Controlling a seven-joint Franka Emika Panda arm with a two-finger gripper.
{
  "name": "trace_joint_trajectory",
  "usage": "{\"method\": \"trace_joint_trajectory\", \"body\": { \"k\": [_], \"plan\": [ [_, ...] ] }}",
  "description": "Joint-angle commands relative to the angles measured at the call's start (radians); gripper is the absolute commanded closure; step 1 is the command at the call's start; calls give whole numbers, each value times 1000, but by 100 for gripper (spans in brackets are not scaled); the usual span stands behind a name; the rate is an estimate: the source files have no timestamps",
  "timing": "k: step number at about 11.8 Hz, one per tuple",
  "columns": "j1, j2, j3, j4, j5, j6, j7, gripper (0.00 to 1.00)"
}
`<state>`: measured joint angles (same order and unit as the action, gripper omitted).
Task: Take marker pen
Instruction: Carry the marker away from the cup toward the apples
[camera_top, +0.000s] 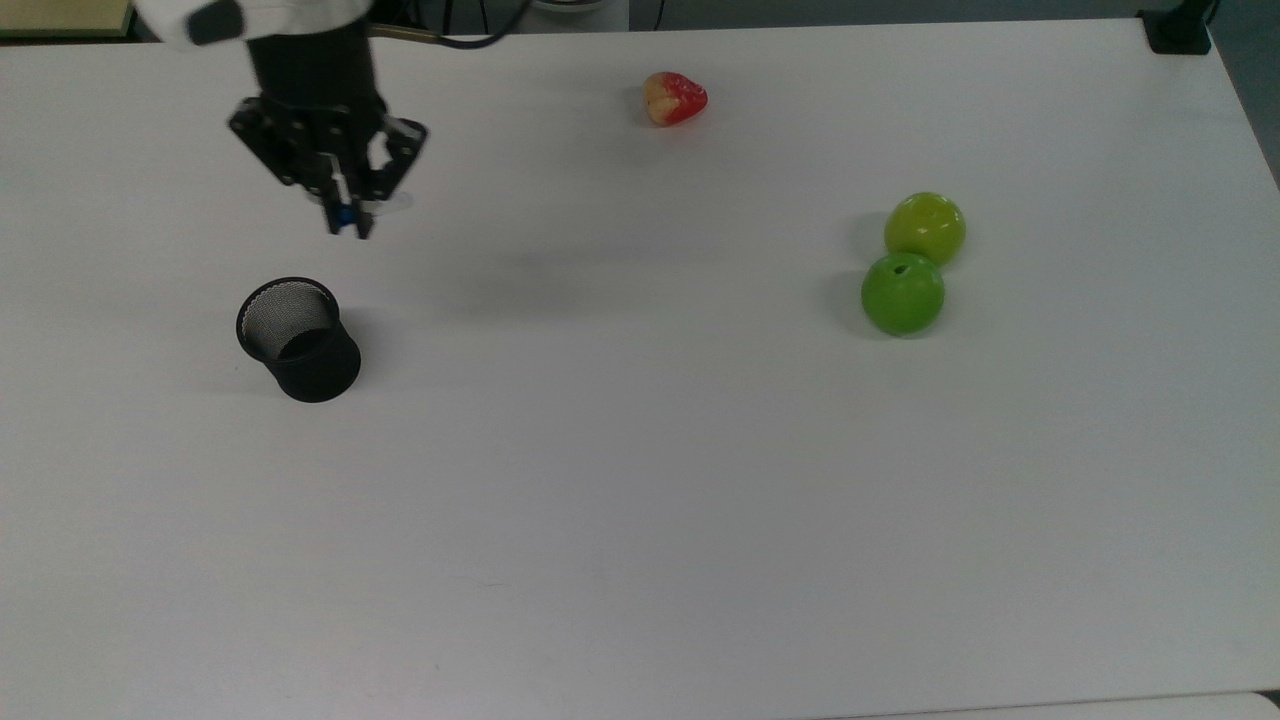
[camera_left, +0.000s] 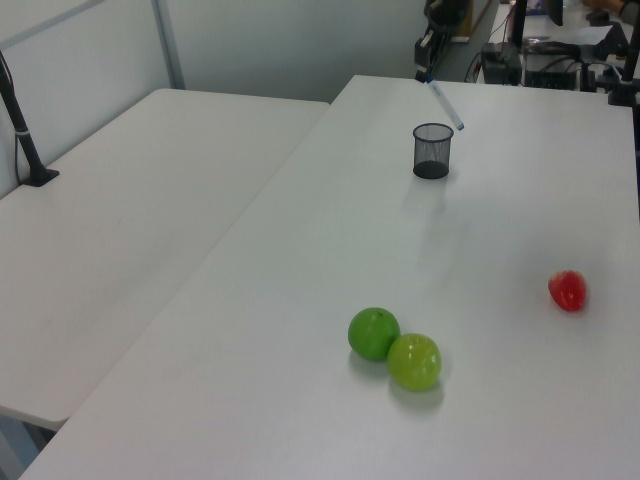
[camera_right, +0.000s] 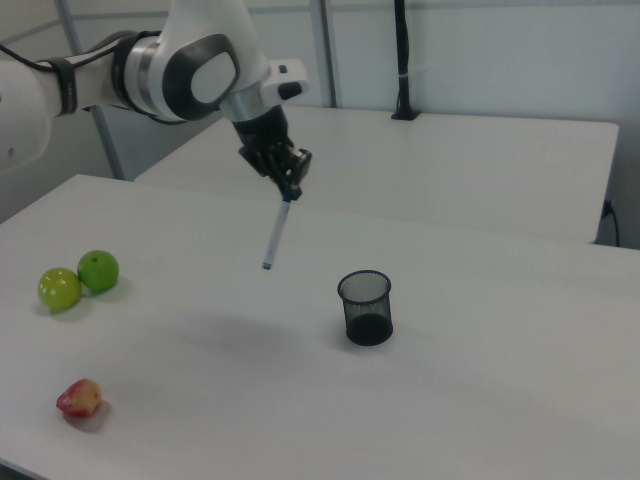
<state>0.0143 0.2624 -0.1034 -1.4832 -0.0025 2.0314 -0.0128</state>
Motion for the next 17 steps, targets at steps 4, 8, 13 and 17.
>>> {"method": "trace_joint_trajectory", "body": {
  "k": [4, 8, 13, 17],
  "plan": [
    [176, -5, -10, -31, 10, -225, 11, 100],
    [233, 21, -10, -51, 12, -318, 8, 100],
    [246, 86, -9, -91, 15, -242, 13, 100],
    [248, 104, -6, -131, 15, -165, 13, 99]
  ]
}}
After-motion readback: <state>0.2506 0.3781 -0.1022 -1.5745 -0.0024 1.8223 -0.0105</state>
